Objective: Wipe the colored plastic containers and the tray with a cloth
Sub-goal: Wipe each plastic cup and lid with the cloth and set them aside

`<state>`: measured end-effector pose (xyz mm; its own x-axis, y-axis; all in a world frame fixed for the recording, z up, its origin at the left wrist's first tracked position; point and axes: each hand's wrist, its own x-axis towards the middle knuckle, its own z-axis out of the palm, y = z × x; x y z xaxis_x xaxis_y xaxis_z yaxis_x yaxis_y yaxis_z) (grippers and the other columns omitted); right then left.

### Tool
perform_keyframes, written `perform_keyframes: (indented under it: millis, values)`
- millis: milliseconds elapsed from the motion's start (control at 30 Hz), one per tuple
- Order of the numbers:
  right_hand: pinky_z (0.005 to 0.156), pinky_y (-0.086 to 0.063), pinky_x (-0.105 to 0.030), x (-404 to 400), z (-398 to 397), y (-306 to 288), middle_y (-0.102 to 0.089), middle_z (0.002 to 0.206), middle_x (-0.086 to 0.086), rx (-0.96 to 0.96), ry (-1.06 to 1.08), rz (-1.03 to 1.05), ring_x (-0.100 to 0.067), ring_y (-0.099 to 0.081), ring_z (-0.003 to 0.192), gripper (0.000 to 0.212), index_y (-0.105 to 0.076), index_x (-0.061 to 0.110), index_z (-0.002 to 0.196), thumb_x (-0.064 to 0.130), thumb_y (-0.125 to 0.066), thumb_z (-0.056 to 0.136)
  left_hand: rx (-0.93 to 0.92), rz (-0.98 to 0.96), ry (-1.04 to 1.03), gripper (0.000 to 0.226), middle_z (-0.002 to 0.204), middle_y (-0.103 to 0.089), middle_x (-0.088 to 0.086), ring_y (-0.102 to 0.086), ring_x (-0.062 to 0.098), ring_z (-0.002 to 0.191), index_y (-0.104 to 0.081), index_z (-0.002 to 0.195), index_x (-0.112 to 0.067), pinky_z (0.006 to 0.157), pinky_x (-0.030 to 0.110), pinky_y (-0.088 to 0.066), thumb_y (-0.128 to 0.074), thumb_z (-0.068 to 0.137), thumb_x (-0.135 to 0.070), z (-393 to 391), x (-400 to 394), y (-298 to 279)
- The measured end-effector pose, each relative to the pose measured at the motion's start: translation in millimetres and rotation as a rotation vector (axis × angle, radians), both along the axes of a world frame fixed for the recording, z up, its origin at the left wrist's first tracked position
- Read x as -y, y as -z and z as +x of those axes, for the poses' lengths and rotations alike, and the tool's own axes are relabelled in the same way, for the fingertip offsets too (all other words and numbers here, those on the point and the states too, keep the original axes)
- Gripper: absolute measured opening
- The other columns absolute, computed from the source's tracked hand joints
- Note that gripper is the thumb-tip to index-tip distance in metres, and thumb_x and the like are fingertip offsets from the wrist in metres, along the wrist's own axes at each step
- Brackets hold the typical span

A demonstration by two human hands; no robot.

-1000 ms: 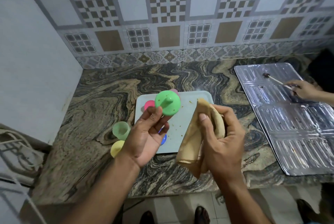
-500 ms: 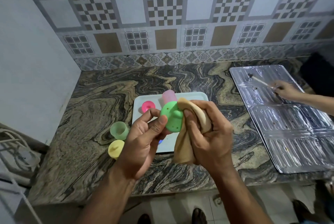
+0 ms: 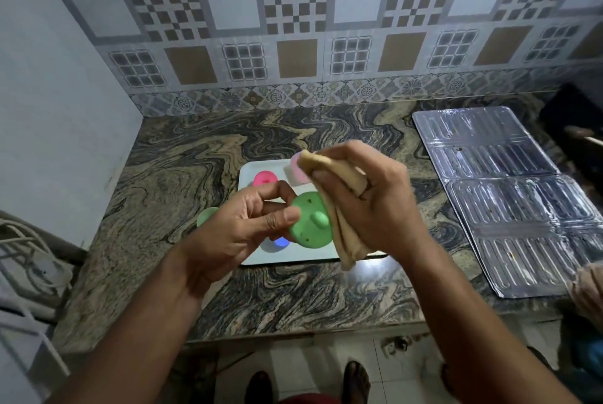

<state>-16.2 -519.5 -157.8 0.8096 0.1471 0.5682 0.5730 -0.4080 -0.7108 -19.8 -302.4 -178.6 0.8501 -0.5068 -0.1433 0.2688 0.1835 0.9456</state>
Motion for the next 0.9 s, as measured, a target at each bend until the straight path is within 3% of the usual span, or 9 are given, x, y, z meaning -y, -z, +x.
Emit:
perform_keyframes:
  millis: [100,233,367,433,567,667,767,900]
  values:
    - [0.082,-0.050,-0.016,13.4,0.9,-4.6,-0.075,0.097,0.011,-0.147,-0.114,0.248,0.000,-0.068,0.089,0.019,-0.074,0.010,0.107,-0.004,-0.070,0.095,-0.078,-0.043,-0.032,0.054,0.088,-0.069,0.013,-0.060,0.023,0.079,-0.065,0.106,-0.005,0.082,0.037,-0.042,-0.093,0.075,-0.038,3.1,-3.8,0.4]
    - [0.079,-0.047,-0.011,21.0,-10.2,-1.5,-0.072,0.092,0.019,-0.195,-0.184,0.237,0.007,-0.063,0.084,0.024,-0.070,0.014,0.104,-0.008,-0.070,0.092,-0.138,-0.085,-0.040,0.042,0.090,-0.067,0.014,-0.057,0.027,0.085,-0.068,0.097,-0.013,0.089,0.042,-0.039,-0.094,0.074,-0.036,2.9,-6.5,4.8]
    - [0.079,-0.053,-0.028,12.8,-13.0,11.6,-0.073,0.097,0.005,-0.202,-0.144,0.125,-0.014,-0.068,0.086,0.014,-0.071,0.011,0.107,0.014,-0.073,0.093,-0.142,-0.110,-0.043,0.056,0.107,-0.052,0.027,-0.044,0.034,0.096,-0.061,0.109,-0.002,0.089,0.044,-0.033,-0.093,0.076,-0.034,5.0,-0.5,2.6]
    - [0.080,-0.054,-0.029,7.2,-14.5,15.5,-0.073,0.097,0.006,-0.227,-0.146,0.184,-0.015,-0.068,0.086,0.014,-0.070,0.009,0.108,0.010,-0.071,0.094,-0.139,-0.095,-0.060,0.057,0.105,-0.053,0.024,-0.048,0.030,0.092,-0.062,0.111,-0.001,0.086,0.041,-0.036,-0.092,0.076,-0.035,6.9,2.4,-1.9]
    - [0.075,-0.049,-0.016,-1.8,-15.4,20.4,-0.070,0.090,0.008,-0.247,-0.052,0.407,-0.001,-0.063,0.079,0.011,-0.067,0.005,0.104,-0.002,-0.069,0.096,-0.106,-0.083,-0.117,0.041,0.099,-0.067,0.007,-0.054,0.018,0.088,-0.069,0.112,-0.011,0.079,0.032,-0.040,-0.080,0.077,-0.030,3.2,17.3,-8.8]
    - [0.075,-0.051,-0.019,-10.8,-16.3,23.9,-0.070,0.090,0.003,-0.231,0.045,0.479,-0.004,-0.064,0.080,0.009,-0.066,0.005,0.104,0.000,-0.068,0.097,-0.027,-0.071,-0.206,0.054,0.102,-0.076,0.004,-0.068,0.015,0.093,-0.063,0.121,-0.011,0.080,0.027,-0.054,-0.085,0.072,-0.021,-11.5,41.0,-8.2]
    - [0.077,-0.053,-0.023,-17.9,-21.7,24.1,-0.071,0.093,0.003,-0.237,0.077,0.555,-0.007,-0.066,0.084,0.009,-0.067,0.005,0.106,0.001,-0.065,0.099,0.045,0.018,-0.395,0.056,0.107,-0.078,0.014,-0.073,0.024,0.099,-0.063,0.123,-0.008,0.088,0.038,-0.061,-0.089,0.073,-0.011,-20.6,55.6,-0.6]
    - [0.076,-0.052,-0.019,-18.6,-25.0,20.9,-0.070,0.092,0.006,-0.200,0.141,0.579,-0.004,-0.065,0.083,0.008,-0.068,0.006,0.106,0.003,-0.065,0.099,-0.041,-0.184,-0.455,0.044,0.119,-0.077,0.016,-0.073,0.026,0.110,-0.071,0.123,-0.012,0.098,0.041,-0.059,-0.079,0.080,-0.006,-27.5,60.5,5.1]
